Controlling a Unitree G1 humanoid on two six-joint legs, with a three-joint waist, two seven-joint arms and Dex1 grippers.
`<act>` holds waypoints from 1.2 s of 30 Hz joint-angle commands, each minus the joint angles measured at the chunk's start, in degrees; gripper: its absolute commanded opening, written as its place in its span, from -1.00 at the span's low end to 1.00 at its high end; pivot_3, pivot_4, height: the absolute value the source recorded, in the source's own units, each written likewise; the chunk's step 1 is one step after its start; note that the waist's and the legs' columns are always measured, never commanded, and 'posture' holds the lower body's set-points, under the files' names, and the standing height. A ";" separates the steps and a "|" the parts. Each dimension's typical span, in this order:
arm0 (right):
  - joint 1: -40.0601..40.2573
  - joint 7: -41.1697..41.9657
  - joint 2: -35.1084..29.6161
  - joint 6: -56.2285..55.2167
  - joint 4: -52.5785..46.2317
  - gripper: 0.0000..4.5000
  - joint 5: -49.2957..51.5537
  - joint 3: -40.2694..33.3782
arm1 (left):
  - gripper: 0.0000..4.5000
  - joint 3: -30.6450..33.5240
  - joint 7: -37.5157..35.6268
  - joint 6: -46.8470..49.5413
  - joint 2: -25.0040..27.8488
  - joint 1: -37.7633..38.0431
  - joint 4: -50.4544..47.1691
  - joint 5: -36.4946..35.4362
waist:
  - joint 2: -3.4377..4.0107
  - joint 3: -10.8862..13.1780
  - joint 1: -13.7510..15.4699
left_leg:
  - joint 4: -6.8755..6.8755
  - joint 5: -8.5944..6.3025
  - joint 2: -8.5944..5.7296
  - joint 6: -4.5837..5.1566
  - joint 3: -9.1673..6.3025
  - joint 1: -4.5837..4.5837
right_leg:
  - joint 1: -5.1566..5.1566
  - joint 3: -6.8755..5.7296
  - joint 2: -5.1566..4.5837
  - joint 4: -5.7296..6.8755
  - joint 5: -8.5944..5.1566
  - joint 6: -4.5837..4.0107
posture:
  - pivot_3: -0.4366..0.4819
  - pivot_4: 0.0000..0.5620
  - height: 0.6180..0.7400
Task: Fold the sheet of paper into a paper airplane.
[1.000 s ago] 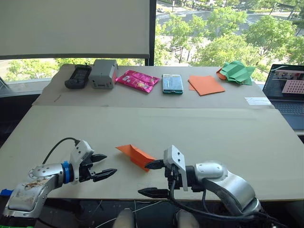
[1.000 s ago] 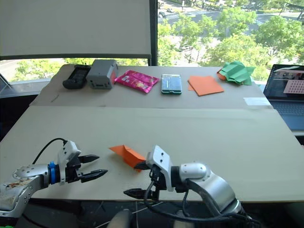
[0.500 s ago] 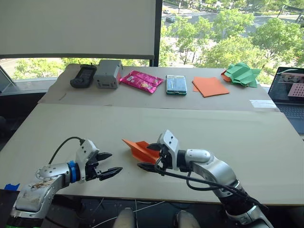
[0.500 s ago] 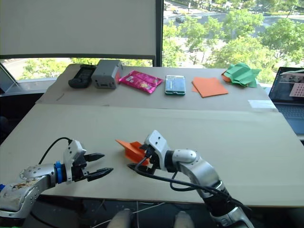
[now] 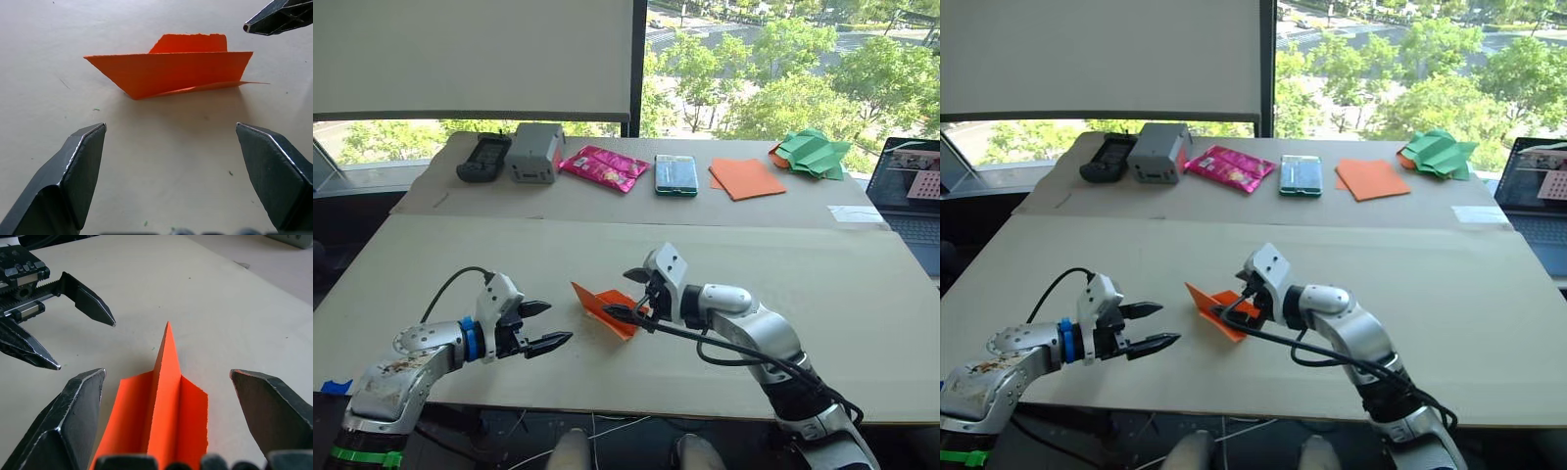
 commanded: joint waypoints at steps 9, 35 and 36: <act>4.63 -2.56 -2.92 -6.30 -6.44 1.00 -10.26 8.47 | 0.99 -0.05 0.92 0.72 0.04 -0.64 -1.68 -0.99 | -0.02 -0.02 -0.06 | 0.01 0.00 0.00 0.00 -0.01 0.07 | 0.07 0.01 0.00 0.04 0.02 0.01 | -0.05 -0.47 0.38; 6.33 -4.13 -0.78 -2.08 -7.44 -0.74 -10.93 7.08 | 1.00 0.19 2.91 7.31 0.68 -2.91 -5.65 -3.91 | -0.03 -0.02 -0.05 | 0.03 0.00 0.00 0.00 -0.01 0.17 | 0.27 0.00 0.00 0.01 0.01 0.02 | -0.05 -0.47 0.38; 6.40 -4.06 -0.81 -2.01 -7.43 -0.74 -11.03 7.14 | 1.00 0.24 2.94 7.58 0.77 -3.15 -5.60 -4.04 | -0.03 -0.02 -0.07 | 0.03 0.00 0.00 0.00 -0.02 0.17 | 0.27 0.00 0.00 0.01 0.01 0.02 | -0.05 -0.47 0.38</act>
